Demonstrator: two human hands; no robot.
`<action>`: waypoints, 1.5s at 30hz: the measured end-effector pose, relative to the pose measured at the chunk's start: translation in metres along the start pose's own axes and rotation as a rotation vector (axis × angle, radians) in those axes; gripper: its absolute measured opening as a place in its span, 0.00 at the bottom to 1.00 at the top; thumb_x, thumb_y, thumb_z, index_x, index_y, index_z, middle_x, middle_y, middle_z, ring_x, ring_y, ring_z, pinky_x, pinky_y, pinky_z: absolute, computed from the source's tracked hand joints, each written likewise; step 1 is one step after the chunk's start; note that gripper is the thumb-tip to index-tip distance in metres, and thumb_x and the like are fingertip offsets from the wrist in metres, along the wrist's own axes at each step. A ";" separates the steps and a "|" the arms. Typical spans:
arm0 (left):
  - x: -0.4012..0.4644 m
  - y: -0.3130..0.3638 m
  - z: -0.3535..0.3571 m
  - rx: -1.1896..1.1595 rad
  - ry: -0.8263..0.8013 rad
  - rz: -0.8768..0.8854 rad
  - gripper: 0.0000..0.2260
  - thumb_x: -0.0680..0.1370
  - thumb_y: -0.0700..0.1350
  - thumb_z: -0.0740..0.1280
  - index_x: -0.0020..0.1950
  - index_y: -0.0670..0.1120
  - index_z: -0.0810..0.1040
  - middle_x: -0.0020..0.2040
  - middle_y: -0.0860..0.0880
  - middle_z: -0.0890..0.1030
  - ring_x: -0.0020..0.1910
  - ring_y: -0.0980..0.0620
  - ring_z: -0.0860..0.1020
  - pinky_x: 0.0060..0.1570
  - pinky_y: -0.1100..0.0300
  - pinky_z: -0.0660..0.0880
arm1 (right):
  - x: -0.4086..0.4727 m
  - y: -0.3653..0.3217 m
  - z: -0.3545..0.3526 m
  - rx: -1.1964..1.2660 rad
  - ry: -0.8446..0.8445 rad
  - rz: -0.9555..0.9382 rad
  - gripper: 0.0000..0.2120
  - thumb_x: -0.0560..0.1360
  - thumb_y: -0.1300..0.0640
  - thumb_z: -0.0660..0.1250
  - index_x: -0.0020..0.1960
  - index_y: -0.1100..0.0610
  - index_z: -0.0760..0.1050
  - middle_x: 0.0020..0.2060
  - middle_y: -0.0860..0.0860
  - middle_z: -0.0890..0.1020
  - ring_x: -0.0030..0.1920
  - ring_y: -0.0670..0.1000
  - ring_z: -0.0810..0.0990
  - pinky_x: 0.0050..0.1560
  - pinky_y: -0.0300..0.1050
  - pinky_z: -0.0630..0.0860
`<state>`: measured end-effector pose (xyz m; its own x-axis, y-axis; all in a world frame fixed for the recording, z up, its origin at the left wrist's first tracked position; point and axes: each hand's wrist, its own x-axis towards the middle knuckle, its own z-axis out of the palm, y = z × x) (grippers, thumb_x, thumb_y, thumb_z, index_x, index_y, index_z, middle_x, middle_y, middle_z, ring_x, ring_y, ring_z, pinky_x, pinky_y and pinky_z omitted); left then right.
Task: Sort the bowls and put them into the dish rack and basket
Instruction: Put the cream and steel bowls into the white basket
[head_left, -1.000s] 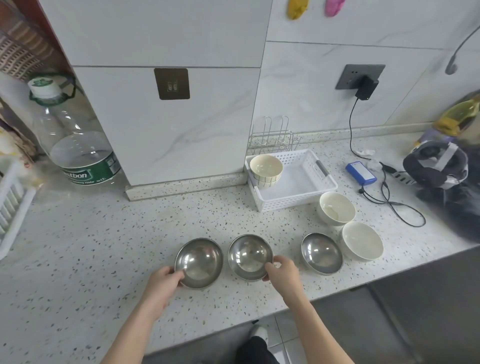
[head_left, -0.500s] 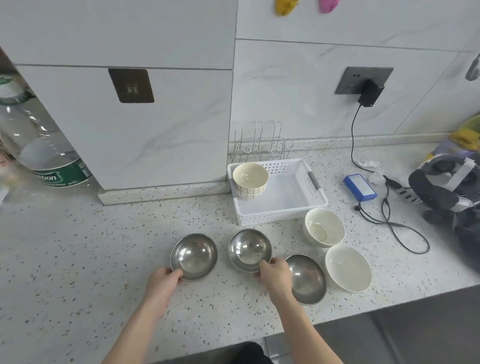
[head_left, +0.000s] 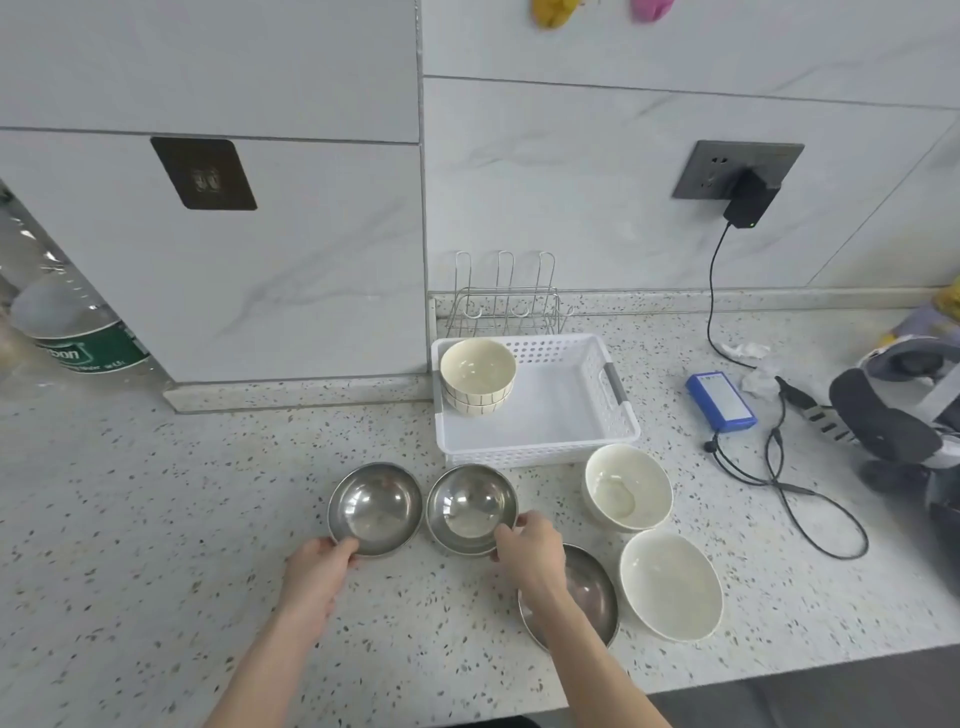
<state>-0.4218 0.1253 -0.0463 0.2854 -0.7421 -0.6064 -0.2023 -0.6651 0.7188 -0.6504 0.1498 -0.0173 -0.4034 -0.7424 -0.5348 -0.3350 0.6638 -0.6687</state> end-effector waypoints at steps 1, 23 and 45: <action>0.000 0.001 0.002 -0.008 -0.002 0.000 0.07 0.79 0.42 0.66 0.49 0.37 0.77 0.45 0.40 0.80 0.27 0.52 0.63 0.25 0.61 0.58 | 0.001 -0.001 -0.001 -0.006 -0.007 0.000 0.12 0.74 0.57 0.61 0.55 0.60 0.73 0.43 0.56 0.85 0.44 0.53 0.83 0.39 0.45 0.76; -0.024 0.037 0.001 -0.190 -0.039 0.088 0.07 0.78 0.42 0.65 0.50 0.39 0.79 0.41 0.43 0.81 0.26 0.55 0.63 0.17 0.67 0.58 | 0.005 -0.002 -0.039 -0.046 0.063 -0.102 0.10 0.72 0.53 0.62 0.46 0.57 0.78 0.32 0.52 0.84 0.38 0.51 0.81 0.39 0.44 0.75; -0.026 0.124 0.071 0.154 0.035 0.360 0.14 0.76 0.51 0.67 0.36 0.44 0.83 0.29 0.54 0.84 0.30 0.49 0.82 0.30 0.60 0.70 | 0.020 -0.008 -0.136 0.220 0.295 -0.141 0.07 0.73 0.58 0.63 0.40 0.54 0.80 0.25 0.49 0.83 0.31 0.47 0.78 0.32 0.41 0.69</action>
<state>-0.5211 0.0561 0.0346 0.2019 -0.9289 -0.3104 -0.4328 -0.3690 0.8225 -0.7716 0.1424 0.0478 -0.6044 -0.7458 -0.2803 -0.2265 0.4981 -0.8370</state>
